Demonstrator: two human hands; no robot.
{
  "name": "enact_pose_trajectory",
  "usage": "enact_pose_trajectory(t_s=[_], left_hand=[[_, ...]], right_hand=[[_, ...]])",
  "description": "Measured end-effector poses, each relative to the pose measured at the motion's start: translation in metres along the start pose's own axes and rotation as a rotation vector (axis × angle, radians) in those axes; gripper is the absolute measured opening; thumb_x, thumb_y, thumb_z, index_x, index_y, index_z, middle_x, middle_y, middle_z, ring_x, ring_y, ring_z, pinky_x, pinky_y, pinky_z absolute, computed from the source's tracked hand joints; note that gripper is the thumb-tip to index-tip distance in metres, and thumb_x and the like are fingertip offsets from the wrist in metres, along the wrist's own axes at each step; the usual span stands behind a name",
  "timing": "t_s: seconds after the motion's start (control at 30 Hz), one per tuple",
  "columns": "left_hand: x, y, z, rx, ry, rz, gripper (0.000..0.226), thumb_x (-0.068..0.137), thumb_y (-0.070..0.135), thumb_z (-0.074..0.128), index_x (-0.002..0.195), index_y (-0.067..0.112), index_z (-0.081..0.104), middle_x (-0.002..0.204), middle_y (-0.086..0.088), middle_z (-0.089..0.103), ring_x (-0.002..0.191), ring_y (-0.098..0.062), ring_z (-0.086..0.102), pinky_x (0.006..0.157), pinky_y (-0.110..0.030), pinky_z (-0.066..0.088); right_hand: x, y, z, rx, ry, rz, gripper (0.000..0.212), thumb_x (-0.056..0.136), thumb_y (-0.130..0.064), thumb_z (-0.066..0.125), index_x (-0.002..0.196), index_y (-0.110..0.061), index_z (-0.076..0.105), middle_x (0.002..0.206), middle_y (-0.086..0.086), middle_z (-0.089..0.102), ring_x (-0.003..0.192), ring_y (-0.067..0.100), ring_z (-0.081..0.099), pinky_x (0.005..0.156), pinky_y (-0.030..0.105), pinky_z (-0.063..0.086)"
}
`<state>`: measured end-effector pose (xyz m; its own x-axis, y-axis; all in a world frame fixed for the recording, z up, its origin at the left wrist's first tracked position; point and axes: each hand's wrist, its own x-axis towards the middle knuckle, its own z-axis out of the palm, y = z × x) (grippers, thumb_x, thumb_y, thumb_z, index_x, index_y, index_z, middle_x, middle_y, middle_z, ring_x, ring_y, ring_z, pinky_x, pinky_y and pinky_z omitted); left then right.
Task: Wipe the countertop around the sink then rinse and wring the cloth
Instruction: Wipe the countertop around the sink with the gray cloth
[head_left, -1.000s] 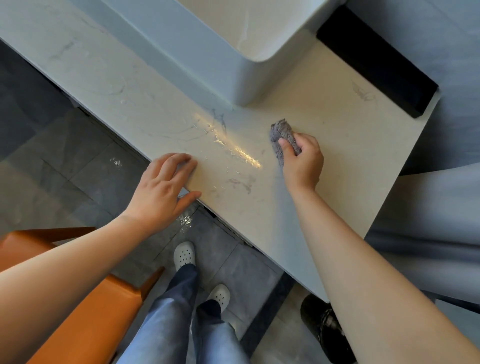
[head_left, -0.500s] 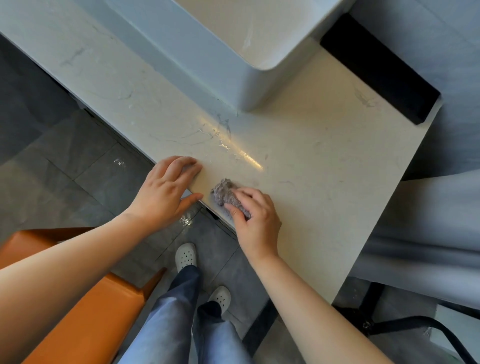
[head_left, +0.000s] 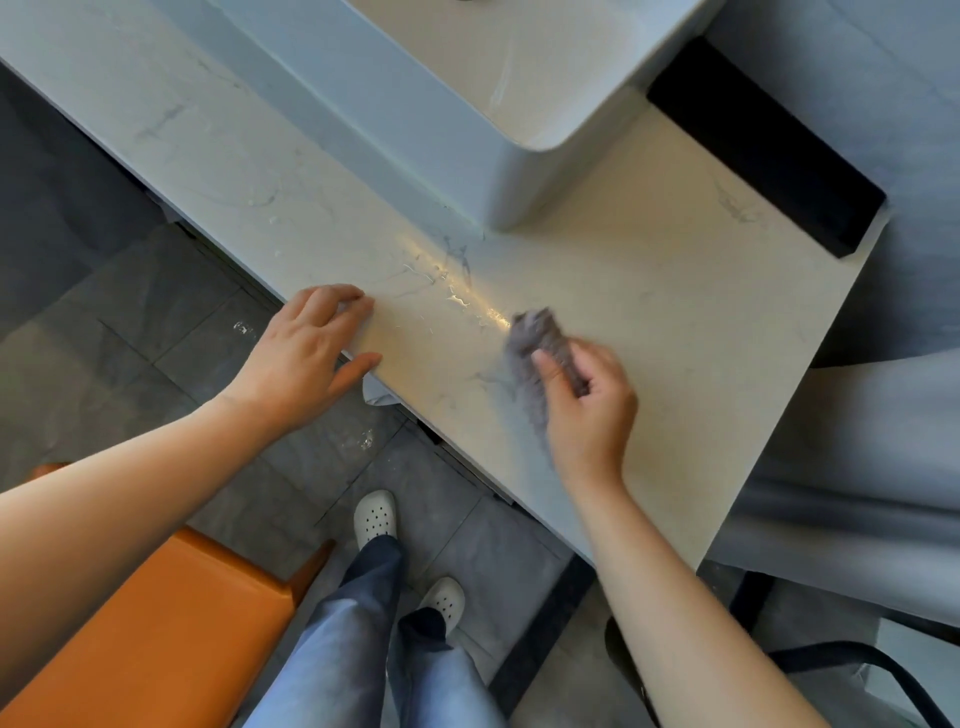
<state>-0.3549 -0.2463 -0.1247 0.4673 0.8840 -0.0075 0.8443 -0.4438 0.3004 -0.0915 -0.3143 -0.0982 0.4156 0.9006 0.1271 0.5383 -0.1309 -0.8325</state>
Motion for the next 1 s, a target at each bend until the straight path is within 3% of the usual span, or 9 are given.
enact_pose_trajectory(t_s=[0.13, 0.3, 0.5, 0.8, 0.93, 1.0], left_hand=[[-0.003, -0.005, 0.005, -0.010, 0.015, 0.015, 0.064, 0.089, 0.050, 0.041, 0.131, 0.002, 0.052, 0.129, -0.015, 0.051, 0.119, -0.035, 0.045, 0.104, -0.045, 0.038], [-0.005, -0.007, 0.012, -0.017, 0.044, 0.026, 0.063, 0.091, 0.048, 0.042, 0.134, 0.002, 0.049, 0.132, -0.014, 0.049, 0.123, -0.034, 0.043, 0.108, -0.043, 0.034], [-0.005, -0.010, 0.015, -0.023, 0.059, 0.025, 0.063, 0.091, 0.049, 0.041, 0.135, 0.004, 0.048, 0.134, -0.013, 0.048, 0.125, -0.032, 0.041, 0.109, -0.043, 0.034], [0.001, -0.020, 0.003, -0.033, 0.006, 0.067, 0.060, 0.088, 0.050, 0.042, 0.131, 0.010, 0.054, 0.128, -0.008, 0.052, 0.118, -0.029, 0.046, 0.103, -0.040, 0.038], [0.003, -0.027, -0.003, -0.022, -0.036, 0.095, 0.062, 0.088, 0.052, 0.040, 0.132, 0.011, 0.054, 0.127, -0.008, 0.052, 0.116, -0.028, 0.047, 0.103, -0.040, 0.039], [0.004, -0.028, -0.003, -0.016, -0.042, 0.098, 0.062, 0.088, 0.052, 0.040, 0.132, 0.011, 0.054, 0.128, -0.008, 0.052, 0.116, -0.027, 0.046, 0.102, -0.041, 0.039]], right_hand=[[0.065, 0.027, 0.004, -0.122, 0.145, 0.089, 0.016, 0.084, -0.021, 0.066, 0.090, -0.007, 0.071, 0.090, 0.006, 0.064, 0.081, 0.013, 0.055, 0.068, 0.012, 0.036], [0.086, 0.040, 0.029, -0.221, 0.140, 0.095, 0.020, 0.086, -0.023, 0.064, 0.094, -0.006, 0.070, 0.098, 0.007, 0.064, 0.091, 0.026, 0.059, 0.070, 0.020, 0.035], [0.066, 0.017, 0.066, -0.228, -0.004, -0.030, 0.030, 0.084, -0.024, 0.068, 0.106, -0.004, 0.070, 0.106, 0.009, 0.066, 0.099, 0.026, 0.059, 0.084, 0.028, 0.043], [-0.013, -0.009, 0.073, -0.207, -0.168, -0.133, 0.029, 0.082, -0.021, 0.072, 0.108, -0.011, 0.071, 0.103, -0.001, 0.066, 0.093, 0.017, 0.057, 0.077, 0.022, 0.045], [-0.044, -0.016, 0.066, -0.197, -0.322, -0.161, 0.028, 0.082, -0.024, 0.071, 0.108, -0.014, 0.071, 0.102, -0.005, 0.065, 0.094, 0.011, 0.054, 0.076, 0.013, 0.040], [-0.052, -0.020, 0.060, -0.113, -0.419, -0.117, 0.028, 0.082, -0.025, 0.071, 0.108, -0.015, 0.071, 0.101, -0.006, 0.065, 0.094, 0.009, 0.057, 0.077, 0.015, 0.045]])
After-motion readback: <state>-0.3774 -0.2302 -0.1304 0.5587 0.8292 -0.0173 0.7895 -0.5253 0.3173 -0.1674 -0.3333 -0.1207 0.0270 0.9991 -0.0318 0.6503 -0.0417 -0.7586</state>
